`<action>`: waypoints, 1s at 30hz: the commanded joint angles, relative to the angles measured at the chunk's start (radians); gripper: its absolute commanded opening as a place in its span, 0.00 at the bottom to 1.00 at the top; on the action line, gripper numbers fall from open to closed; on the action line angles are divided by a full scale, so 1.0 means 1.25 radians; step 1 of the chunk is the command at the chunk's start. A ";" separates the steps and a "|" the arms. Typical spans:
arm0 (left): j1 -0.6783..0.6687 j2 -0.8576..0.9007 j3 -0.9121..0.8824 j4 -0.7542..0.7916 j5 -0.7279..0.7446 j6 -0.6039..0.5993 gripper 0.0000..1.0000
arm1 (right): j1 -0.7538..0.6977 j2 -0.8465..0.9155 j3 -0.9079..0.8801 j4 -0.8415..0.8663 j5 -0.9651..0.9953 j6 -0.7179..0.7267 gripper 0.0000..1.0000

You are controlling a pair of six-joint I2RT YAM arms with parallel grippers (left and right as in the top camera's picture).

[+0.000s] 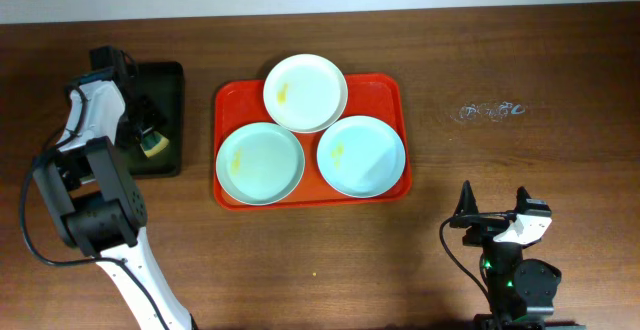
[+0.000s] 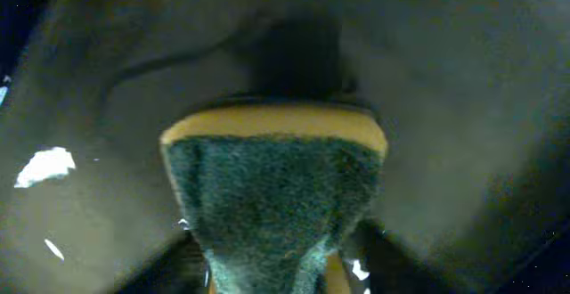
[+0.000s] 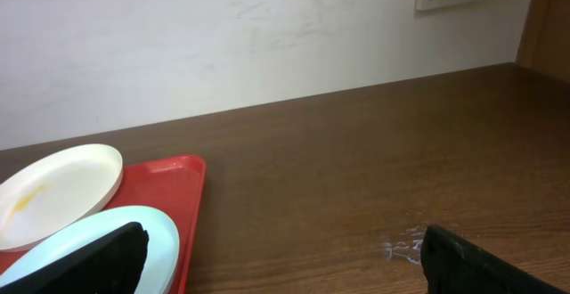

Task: Clean dirty plates on tray and stack at the side
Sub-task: 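Reach the left gripper to the black tray and grasp the sponge, then lift the sponge and place it onto the light green plate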

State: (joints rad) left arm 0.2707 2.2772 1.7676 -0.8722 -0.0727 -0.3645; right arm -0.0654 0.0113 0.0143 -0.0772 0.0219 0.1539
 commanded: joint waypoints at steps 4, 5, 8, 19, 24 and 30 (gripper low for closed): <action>0.005 -0.017 0.070 -0.082 0.026 -0.004 0.00 | 0.005 -0.005 -0.007 -0.002 0.001 0.000 0.99; 0.004 -0.027 0.099 -0.112 0.026 -0.004 0.00 | 0.005 -0.005 -0.007 -0.002 0.001 0.000 0.99; 0.004 -0.077 0.205 -0.200 0.026 -0.005 0.00 | 0.005 -0.005 -0.007 -0.002 0.001 0.000 0.99; 0.006 -0.066 0.112 -0.192 -0.059 -0.001 0.00 | 0.005 -0.005 -0.007 -0.002 0.001 0.000 0.99; 0.003 -0.171 0.251 -0.307 0.026 -0.001 0.00 | 0.005 -0.005 -0.007 -0.002 0.001 0.000 0.99; -0.098 -0.360 0.290 -0.407 0.325 0.103 0.00 | 0.005 -0.005 -0.007 -0.002 0.001 0.000 0.99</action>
State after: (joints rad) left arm 0.2344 1.8923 2.1151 -1.3193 0.1776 -0.3210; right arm -0.0654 0.0113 0.0143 -0.0772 0.0219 0.1535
